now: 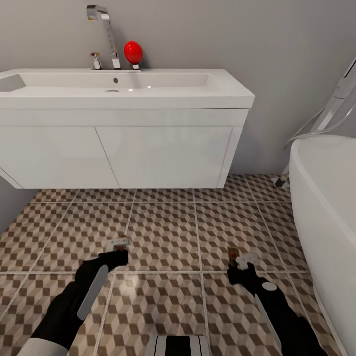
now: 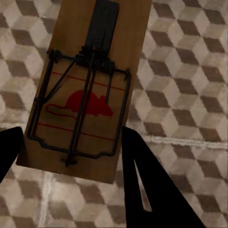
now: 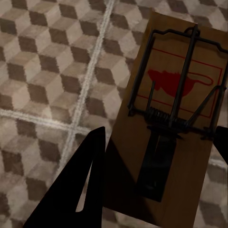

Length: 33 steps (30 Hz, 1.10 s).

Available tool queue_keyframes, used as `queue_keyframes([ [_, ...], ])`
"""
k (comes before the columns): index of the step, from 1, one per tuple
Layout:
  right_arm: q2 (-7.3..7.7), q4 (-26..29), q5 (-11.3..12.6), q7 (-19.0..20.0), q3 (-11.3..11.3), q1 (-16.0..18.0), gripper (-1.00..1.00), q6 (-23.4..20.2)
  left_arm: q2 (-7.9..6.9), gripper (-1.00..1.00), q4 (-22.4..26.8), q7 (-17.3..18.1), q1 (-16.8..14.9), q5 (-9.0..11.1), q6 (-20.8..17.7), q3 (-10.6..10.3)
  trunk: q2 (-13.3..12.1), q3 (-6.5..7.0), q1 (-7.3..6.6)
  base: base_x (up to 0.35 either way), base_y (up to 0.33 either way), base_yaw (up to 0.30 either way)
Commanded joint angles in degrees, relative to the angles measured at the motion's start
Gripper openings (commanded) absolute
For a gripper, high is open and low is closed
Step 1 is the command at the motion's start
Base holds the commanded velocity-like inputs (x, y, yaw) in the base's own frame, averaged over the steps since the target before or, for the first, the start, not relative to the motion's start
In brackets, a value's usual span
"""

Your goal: Take the four mousetraps from the cabinet in the bathroom and place them on the bathroom floor. Make sure all four end up on the same floor surface, and ensure that at least two of them are either under or directly next to the same bathroom sink.

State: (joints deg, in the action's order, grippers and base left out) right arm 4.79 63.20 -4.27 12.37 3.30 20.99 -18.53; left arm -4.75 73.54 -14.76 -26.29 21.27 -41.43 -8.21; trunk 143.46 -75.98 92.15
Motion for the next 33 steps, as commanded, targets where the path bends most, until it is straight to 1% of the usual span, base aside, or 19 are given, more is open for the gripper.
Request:
queue_keyframes([
  [1,-0.08,0.42,-0.38,0.1,0.03,0.01,-1.0,-0.24,-0.12,-1.0,0.18,-1.8,-0.04,0.62,2.8,-0.14,0.02,-0.04,-0.01,0.0,0.0,0.0],
  [2,-0.12,0.53,-0.38,0.02,0.03,0.01,-1.0,-0.22,-0.14,-1.0,-0.02,-2.41,-0.05,0.61,4.32,-0.16,0.02,-0.04,-0.01,0.0,0.0,0.0],
  [4,-0.38,0.79,-0.38,-0.37,0.03,0.01,-1.0,-0.15,-0.42,-1.0,-2.14,-4.22,-0.06,0.39,10.54,-0.25,0.02,-0.04,-0.01,0.0,0.0,0.0],
  [5,-0.43,0.82,-0.38,-0.49,0.03,0.01,-1.0,-0.14,-0.56,-1.0,-2.87,-4.49,-0.06,0.28,12.02,-0.28,0.02,-0.04,-0.01,0.0,0.0,0.0],
  [7,-0.57,0.91,-0.38,-1.11,0.04,0.01,-1.0,-0.07,-1.41,-1.0,-6.4,-4.94,-0.07,-0.07,17.24,-0.35,0.02,-0.04,-0.01,0.0,0.0,0.0],
  [9,-0.67,0.94,-0.42,-2.07,0.04,0.01,-1.0,-0.06,-1.89,-1.0,-10.13,-5.06,-0.07,-0.18,21.39,-0.44,0.02,-0.04,-0.01,0.0,0.0,0.0],
  [10,-0.74,0.95,-0.43,-2.46,0.04,0.01,-1.0,-0.07,-1.95,-1.0,-10.98,-5.05,-0.07,-0.2,22.25,-0.45,0.02,-0.04,-0.01,0.0,0.0,0.0],
  [11,-1.09,0.95,-0.45,-4.21,0.04,0.12,-1.0,-0.13,-2.07,-1.0,-13.04,-4.85,-0.07,-0.23,24.09,-0.47,0.02,-0.04,-0.01,0.0,0.0,0.0],
  [13,-1.75,0.96,-0.39,-7.62,0.04,0.58,-1.0,-0.32,-2.06,-1.0,-14.53,-3.6,-0.07,-0.25,25.13,-0.49,0.02,-0.04,-0.01,0.0,0.0,0.0],
  [14,-1.97,0.96,-0.37,-8.51,0.04,0.82,-1.0,-0.4,-2.05,-1.0,-14.75,-3.09,-0.07,-0.23,25.24,-0.49,0.02,-0.04,-0.01,0.0,0.0,0.0],
  [17,-3.29,0.96,-0.29,-11.84,0.07,2.88,-1.0,-1.63,-2.02,-1.0,-15.12,0.36,-0.07,-0.19,25.5,-0.45,0.02,-0.04,-0.01,0.0,0.0,0.0],
  [18,-3.45,0.98,-0.27,-12.09,0.06,3.24,-1.0,-2.1,-2.02,-1.0,-15.13,0.78,-0.07,-0.19,25.49,-0.42,0.02,-0.04,-0.01,0.0,0.0,0.0],
  [20,-3.88,1.02,-0.23,-12.58,0.07,5.2,-1.0,-4.67,-2.02,-1.0,-15.01,1.77,-0.07,-0.18,25.26,-0.28,0.02,-0.04,-0.01,0.0,0.0,0.0],
  [23,-4.18,1.01,-0.17,-12.68,0.07,7.49,-1.0,-7.63,-1.98,-1.0,-14.41,2.17,-0.07,-0.19,24.33,-0.2,0.02,-0.04,-0.01,0.0,0.0,0.0],
  [25,-4.33,1.0,-0.14,-12.69,0.1,9.07,-1.0,-10.11,-1.95,-1.0,-13.1,2.39,-0.07,-0.18,21.59,-0.15,0.02,-0.04,-0.01,0.0,0.0,0.0],
  [26,-4.37,1.02,-0.13,-12.67,0.11,9.54,-1.0,-10.86,-1.92,-1.0,-12.35,2.47,-0.07,-0.18,19.5,-0.12,0.02,-0.04,-0.01,0.0,0.0,0.0],
  [27,-4.38,1.03,-0.13,-12.66,0.09,9.75,-1.0,-11.15,-1.91,-1.0,-11.97,2.51,-0.07,-0.18,18.32,-0.1,0.02,-0.04,-0.01,0.0,0.0,0.0],
  [30,-4.42,1.01,-0.08,-12.5,0.11,11.41,-1.0,-12.23,-1.49,-1.0,-9.9,2.6,-0.15,-0.23,11.76,-0.07,0.02,-0.04,-0.01,0.0,0.0,0.0],
  [33,-4.43,1.03,-0.07,-11.16,0.1,12.18,-1.0,-13.59,-1.13,-1.0,-9.24,2.62,-1.03,-0.25,9.55,-0.06,0.02,-0.04,-0.01,0.0,0.0,0.0],
])
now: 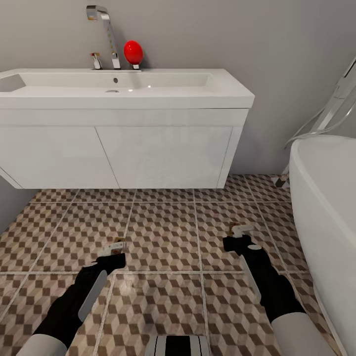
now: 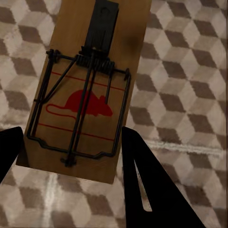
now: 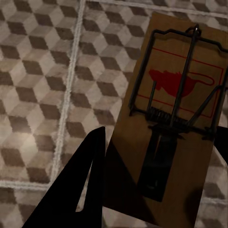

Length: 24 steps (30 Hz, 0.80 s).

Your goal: Take the four mousetraps from the cabinet in the bathroom and place them on the bathroom floor. Make sure all four end up on the same floor surface, and ensure that at least two of them are either under or directly next to the same bathroom sink.

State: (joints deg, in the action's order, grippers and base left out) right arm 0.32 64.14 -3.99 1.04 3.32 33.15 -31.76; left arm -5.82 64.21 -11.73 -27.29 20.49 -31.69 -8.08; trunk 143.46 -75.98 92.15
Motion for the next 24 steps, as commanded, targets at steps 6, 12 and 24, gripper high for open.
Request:
queue_keyframes([
  [6,0.03,0.1,-0.48,3.04,0.11,1.39,-1.0,-4.31,0.17,-1.0,-5.93,-0.65,-8.67,0.6,-9.47,-0.12,0.02,-0.04,-0.01,0.0,0.0,0.0],
  [12,-0.01,-0.09,-0.36,3.37,0.11,1.63,-1.0,-4.82,0.91,-1.0,-10.3,-0.74,-13.34,0.6,-13.06,-0.11,0.02,-0.04,-0.01,0.0,0.0,0.0],
  [24,-1.41,-0.91,-0.36,3.22,0.18,2.11,-1.0,-7.22,1.53,-1.0,-15.67,-0.41,-13.93,0.67,-13.49,-0.18,0.02,-0.04,-0.01,0.0,0.0,0.0],
])
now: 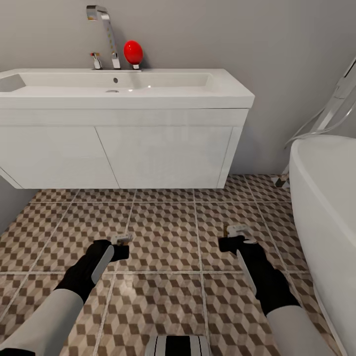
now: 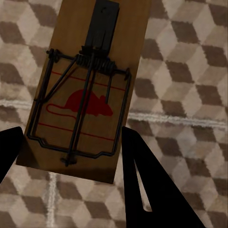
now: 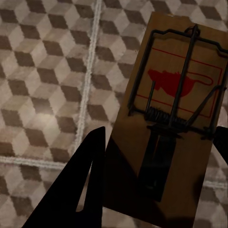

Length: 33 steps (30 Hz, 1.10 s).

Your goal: Take the four mousetraps from the cabinet in the bathroom and place them on the bathroom floor. Make sure all four end up on the same floor surface, and ensure that at least two of them are either under or directly next to the same bathroom sink.

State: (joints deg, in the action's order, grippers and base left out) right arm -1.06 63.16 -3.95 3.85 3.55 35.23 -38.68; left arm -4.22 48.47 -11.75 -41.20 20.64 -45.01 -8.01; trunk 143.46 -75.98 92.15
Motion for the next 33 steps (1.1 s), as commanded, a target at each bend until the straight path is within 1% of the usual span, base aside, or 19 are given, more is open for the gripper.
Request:
queue_keyframes([
  [1,-0.14,-0.04,-0.41,0.39,-0.05,0.27,-1.0,-0.38,-0.02,-1.0,0.03,-0.39,-0.02,0.52,-0.17,-0.25,0.02,-0.04,-0.01,0.0,0.0,0.0],
  [4,-0.46,-2.37,-0.43,0.39,-0.05,2.56,-1.0,-0.81,0.17,-1.0,-0.05,-0.38,-0.03,0.54,-0.17,-0.25,0.02,-0.04,-0.01,0.0,0.0,0.0],
  [7,-0.62,-6.78,-0.38,0.57,-0.11,6.24,-1.0,-0.84,0.62,-1.0,0.02,-0.38,-0.03,0.53,-0.13,-0.25,0.02,-0.04,-0.01,0.0,0.0,0.0],
  [11,-0.66,-8.41,-0.36,0.72,-0.09,8.06,-1.0,-0.61,0.77,-1.0,-0.02,-0.38,-0.03,0.47,-0.09,-0.25,0.02,-0.04,-0.01,0.0,0.0,0.0],
  [17,-0.55,-8.45,-0.36,1.44,0.12,8.49,-1.0,0.23,0.64,-1.0,0.61,-0.3,-0.03,0.44,-0.18,-0.26,0.02,-0.04,-0.01,0.0,0.0,0.0],
  [18,-0.51,-8.04,-0.36,2.06,0.13,8.5,-1.0,0.34,0.63,-1.0,0.74,-0.33,-0.03,0.42,-0.29,-0.26,0.02,-0.04,-0.01,0.0,0.0,0.0],
  [19,-0.46,-6.23,-0.4,3.8,0.13,8.52,-1.0,0.36,0.62,-1.0,0.85,-0.55,-0.09,0.36,-0.47,-0.23,0.02,-0.04,-0.01,0.0,0.0,0.0],
  [20,-0.45,-5.11,-0.42,4.53,0.14,8.53,-1.0,0.31,0.59,-1.0,0.78,-0.68,-0.3,0.35,-0.59,-0.22,0.02,-0.04,-0.01,0.0,0.0,0.0],
  [23,-0.52,-2.86,-0.44,5.48,0.17,8.5,-1.0,0.08,0.5,-1.0,0.09,-0.85,-2.02,0.36,-0.79,-0.18,0.02,-0.04,-0.01,0.0,0.0,0.0],
  [27,-0.59,-2.14,-0.44,5.77,0.2,8.51,-1.0,-0.06,0.16,-1.0,-3.65,-0.9,-5.43,0.37,-0.86,-0.16,0.02,-0.04,-0.01,0.0,0.0,0.0],
  [31,-0.56,-2.02,-0.51,5.81,0.2,8.52,-1.0,-0.16,-0.34,-1.0,-6.48,-0.91,-6.57,0.38,-0.9,-0.16,0.02,-0.04,-0.01,0.0,0.0,0.0],
  [33,-0.58,-2.0,-0.52,5.82,0.17,8.52,-1.0,-0.47,-0.66,-1.0,-7.83,-0.91,-7.64,0.42,-1.1,-0.16,0.02,-0.04,-0.01,0.0,0.0,0.0],
])
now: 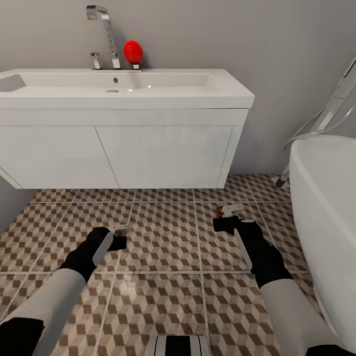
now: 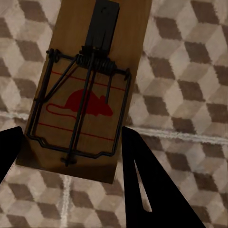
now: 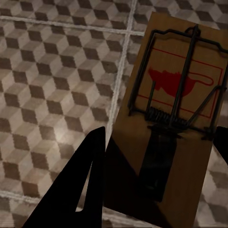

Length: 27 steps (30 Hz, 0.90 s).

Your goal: Take the four mousetraps from the cabinet in the bathroom and place them on the bathroom floor. Make sure all four end up on the same floor surface, and ensure that at least two of them are either under or directly next to the same bathroom sink.

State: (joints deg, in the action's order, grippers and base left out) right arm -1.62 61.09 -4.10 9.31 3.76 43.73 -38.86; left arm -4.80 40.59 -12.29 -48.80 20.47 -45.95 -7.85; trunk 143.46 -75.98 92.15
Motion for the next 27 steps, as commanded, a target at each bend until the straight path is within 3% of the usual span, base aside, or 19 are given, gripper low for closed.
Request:
queue_keyframes([
  [1,-0.03,0.1,-0.38,0.36,-0.05,0.03,-1.0,-0.69,-0.19,-1.0,-0.91,-0.34,-1.14,0.58,-1.99,-0.32,0.02,-0.04,-0.01,0.0,0.0,0.0],
  [4,-0.04,0.1,-0.39,0.36,-0.06,0.02,-1.0,-1.08,-0.17,-1.0,-1.25,-0.14,-2.41,0.55,-7.66,-0.32,0.02,-0.04,-0.01,0.0,0.0,0.0],
  [8,0.03,0.12,-0.42,0.36,-0.01,0.0,-1.0,-1.21,-0.19,-1.0,3.95,0.77,-2.79,0.76,-10.33,-0.73,0.02,-0.04,-0.01,0.0,0.0,0.0],
  [13,0.21,0.15,-0.46,0.36,-0.01,0.0,-1.0,-1.29,-0.87,-1.0,8.86,1.09,-2.84,0.79,-11.62,-0.87,0.02,-0.04,-0.01,0.0,0.0,0.0],
  [27,0.31,0.15,-0.49,0.36,-0.05,-0.02,-1.0,-1.3,-1.45,-1.0,9.72,1.21,-2.86,0.89,-11.88,-0.89,0.02,-0.04,-0.01,0.0,0.0,0.0],
])
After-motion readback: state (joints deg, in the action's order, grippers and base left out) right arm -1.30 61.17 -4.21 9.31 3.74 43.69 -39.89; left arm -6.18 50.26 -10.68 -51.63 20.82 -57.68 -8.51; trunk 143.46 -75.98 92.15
